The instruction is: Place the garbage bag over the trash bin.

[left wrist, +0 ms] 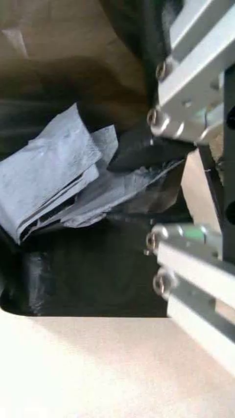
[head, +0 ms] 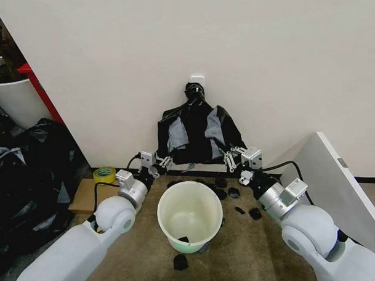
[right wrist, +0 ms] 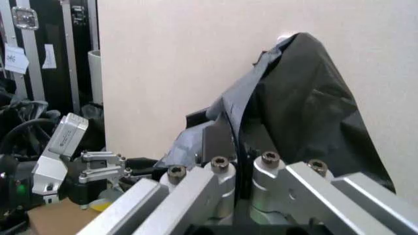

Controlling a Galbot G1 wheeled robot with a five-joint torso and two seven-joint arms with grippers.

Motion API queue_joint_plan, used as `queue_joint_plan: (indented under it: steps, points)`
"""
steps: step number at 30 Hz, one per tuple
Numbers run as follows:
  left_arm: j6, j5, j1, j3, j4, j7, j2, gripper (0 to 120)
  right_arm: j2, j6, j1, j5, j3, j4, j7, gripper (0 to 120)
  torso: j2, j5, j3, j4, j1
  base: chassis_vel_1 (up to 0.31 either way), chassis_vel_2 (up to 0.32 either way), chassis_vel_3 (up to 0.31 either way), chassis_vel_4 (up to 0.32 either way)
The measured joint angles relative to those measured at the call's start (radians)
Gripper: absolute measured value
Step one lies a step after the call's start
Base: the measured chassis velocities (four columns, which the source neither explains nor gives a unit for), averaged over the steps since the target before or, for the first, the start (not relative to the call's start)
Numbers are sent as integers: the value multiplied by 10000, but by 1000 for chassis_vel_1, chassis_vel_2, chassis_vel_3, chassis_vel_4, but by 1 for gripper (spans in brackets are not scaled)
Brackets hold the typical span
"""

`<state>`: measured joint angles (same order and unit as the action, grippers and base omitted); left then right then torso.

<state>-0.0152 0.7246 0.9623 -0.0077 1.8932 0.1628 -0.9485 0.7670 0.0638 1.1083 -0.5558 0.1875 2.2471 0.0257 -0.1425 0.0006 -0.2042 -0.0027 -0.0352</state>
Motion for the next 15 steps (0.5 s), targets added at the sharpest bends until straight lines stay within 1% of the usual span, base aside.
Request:
queue_joint_plan:
  steps: [5, 11, 15]
  points:
    - [-31, -7, 17, 24, -39, 10, 1, 1, 13, -1, -37, 0, -5, -41, 0, 0, 0, 0, 0, 1, 0, 0, 0, 0, 0]
    - [65, -20, 210, -109, 86, 10, -30, 0, 46, -4, -33, 10, -9, -108, 0, 0, 0, 0, 0, 0, 0, 0, 0, 0, 0]
    - [244, -128, 757, -520, 426, -26, 2, 0, 137, -13, 23, 62, -9, -165, -1, 0, 0, -1, 0, -1, 0, 0, 0, 0, 0]
